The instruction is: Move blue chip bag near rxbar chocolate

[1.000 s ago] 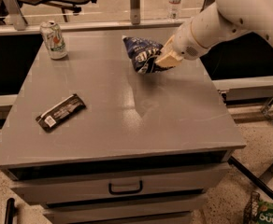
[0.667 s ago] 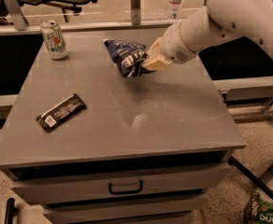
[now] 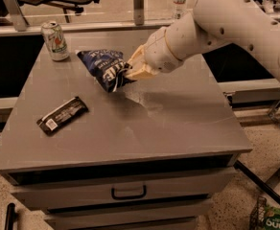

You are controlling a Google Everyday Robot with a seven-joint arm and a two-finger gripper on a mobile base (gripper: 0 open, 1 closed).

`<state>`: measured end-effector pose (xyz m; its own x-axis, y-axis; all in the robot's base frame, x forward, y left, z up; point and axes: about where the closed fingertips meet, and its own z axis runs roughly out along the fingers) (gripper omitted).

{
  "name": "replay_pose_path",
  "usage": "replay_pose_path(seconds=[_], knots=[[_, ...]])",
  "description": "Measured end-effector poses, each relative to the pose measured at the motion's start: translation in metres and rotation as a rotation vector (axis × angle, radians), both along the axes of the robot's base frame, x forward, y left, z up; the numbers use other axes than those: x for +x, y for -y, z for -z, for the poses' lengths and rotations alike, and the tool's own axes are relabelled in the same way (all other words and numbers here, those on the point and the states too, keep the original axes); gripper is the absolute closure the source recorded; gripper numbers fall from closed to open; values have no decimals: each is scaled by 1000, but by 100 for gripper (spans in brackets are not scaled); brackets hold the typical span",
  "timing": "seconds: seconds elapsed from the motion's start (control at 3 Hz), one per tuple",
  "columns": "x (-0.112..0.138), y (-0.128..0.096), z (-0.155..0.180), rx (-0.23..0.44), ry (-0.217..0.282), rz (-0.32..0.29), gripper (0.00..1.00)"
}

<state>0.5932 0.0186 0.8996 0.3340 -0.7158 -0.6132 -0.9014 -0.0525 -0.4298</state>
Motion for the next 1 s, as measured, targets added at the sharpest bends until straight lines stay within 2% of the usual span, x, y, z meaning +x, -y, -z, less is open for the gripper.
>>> replay_pose_path(seconds=[0.33,0.67,1.0], knots=[[-18,-15,0,-9,10,-78,100],[-33,-28,3,-30,13,-141,85],[-44,-38,8,-53,9,-185,62]])
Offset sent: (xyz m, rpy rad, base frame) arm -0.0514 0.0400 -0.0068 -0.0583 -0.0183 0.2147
